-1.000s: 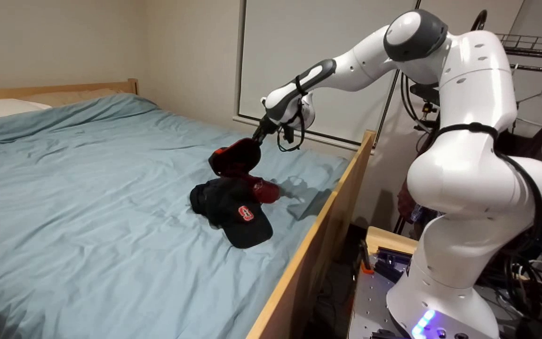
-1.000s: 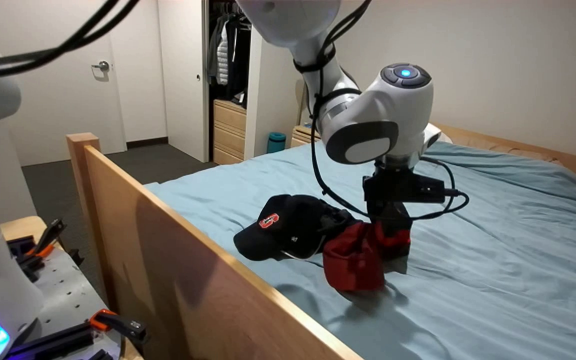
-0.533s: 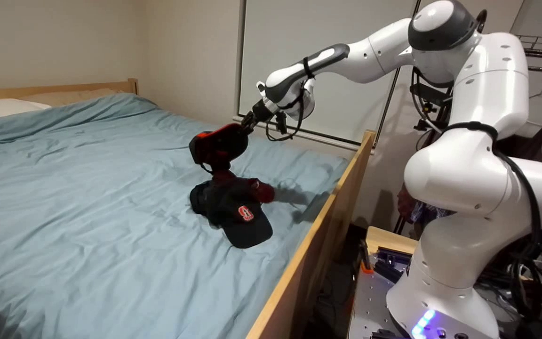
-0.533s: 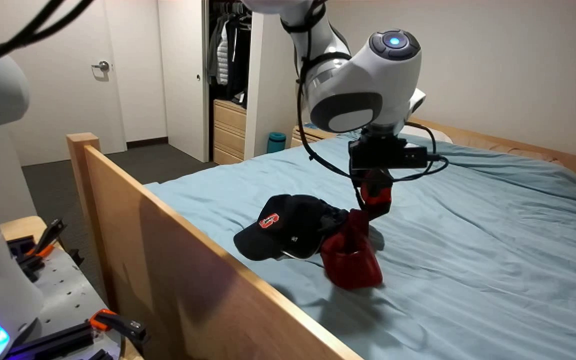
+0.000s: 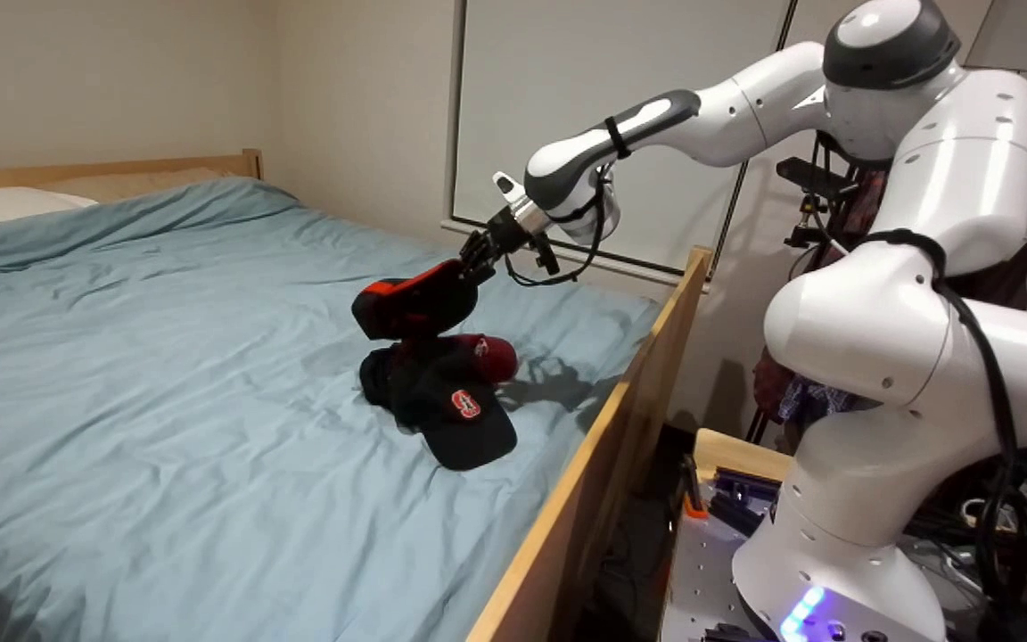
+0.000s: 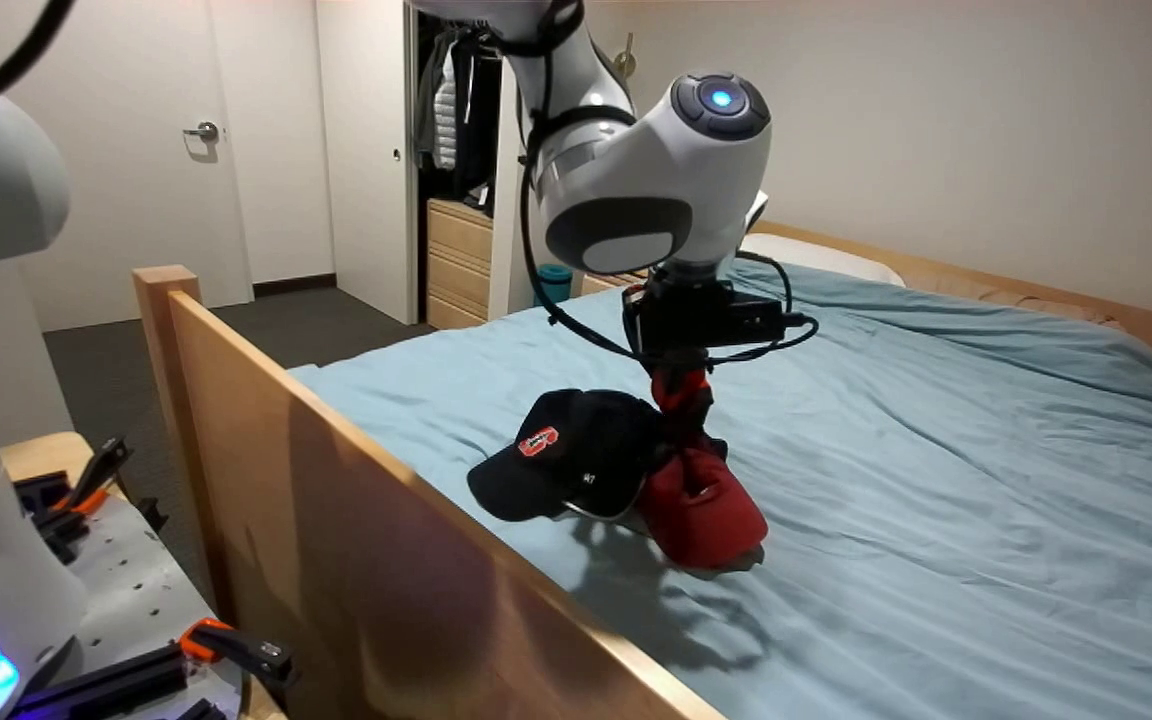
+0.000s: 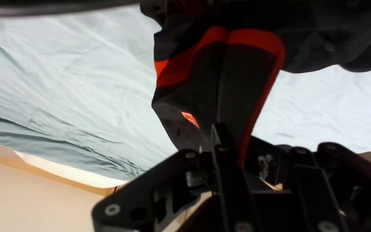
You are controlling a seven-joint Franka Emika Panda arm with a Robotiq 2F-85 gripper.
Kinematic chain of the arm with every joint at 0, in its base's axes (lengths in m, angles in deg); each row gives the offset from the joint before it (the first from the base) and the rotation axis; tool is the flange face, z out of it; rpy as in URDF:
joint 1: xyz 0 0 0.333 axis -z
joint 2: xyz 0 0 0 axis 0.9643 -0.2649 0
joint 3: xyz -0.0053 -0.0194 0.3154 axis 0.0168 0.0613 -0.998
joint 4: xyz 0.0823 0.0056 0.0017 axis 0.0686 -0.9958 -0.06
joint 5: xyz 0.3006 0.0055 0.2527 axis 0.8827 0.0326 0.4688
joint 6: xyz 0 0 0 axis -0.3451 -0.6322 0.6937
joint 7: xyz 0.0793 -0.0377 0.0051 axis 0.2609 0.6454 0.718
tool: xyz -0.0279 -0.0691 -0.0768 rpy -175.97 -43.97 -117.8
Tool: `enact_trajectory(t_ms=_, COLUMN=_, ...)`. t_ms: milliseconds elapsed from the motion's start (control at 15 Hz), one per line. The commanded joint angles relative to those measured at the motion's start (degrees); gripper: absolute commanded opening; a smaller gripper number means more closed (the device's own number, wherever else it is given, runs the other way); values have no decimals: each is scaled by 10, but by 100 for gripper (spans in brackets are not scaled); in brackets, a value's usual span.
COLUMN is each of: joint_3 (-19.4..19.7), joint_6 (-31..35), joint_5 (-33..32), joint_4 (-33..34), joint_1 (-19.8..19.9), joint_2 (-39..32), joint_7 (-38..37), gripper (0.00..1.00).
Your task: Put the left and right caps on the middle cap one at a time
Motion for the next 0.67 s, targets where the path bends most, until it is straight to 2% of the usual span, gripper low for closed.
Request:
enact_trajectory(t_ms=0, joint_3=-52, joint_6=0, joint_5=-36, joint_4=-56, joint_1=77, joint_2=-20, joint_7=34, gripper=5)
enact_trajectory(t_ms=267, joint_3=-87, joint_6=-60, joint_5=-84, joint_4=-102, joint_1=153, joint_2=-6, joint_7=52, gripper=5)
enact_trajectory(t_ms=467, joint_3=-86, joint_6=-70, joint_5=-110, joint_4=-130, joint_1=185, joint_2=26, joint_7=62, gripper=5)
enact_trajectory(t_ms=533, joint_3=-79, joint_6=-66, joint_5=-114, joint_4=-138, joint_1=186, joint_2=41, joint_7=53, gripper=32)
enact_trajectory(t_ms=600, joint_3=-63, joint_6=-73, joint_5=-121, joint_4=-141, joint_1=178, joint_2=64, joint_7=44, gripper=33)
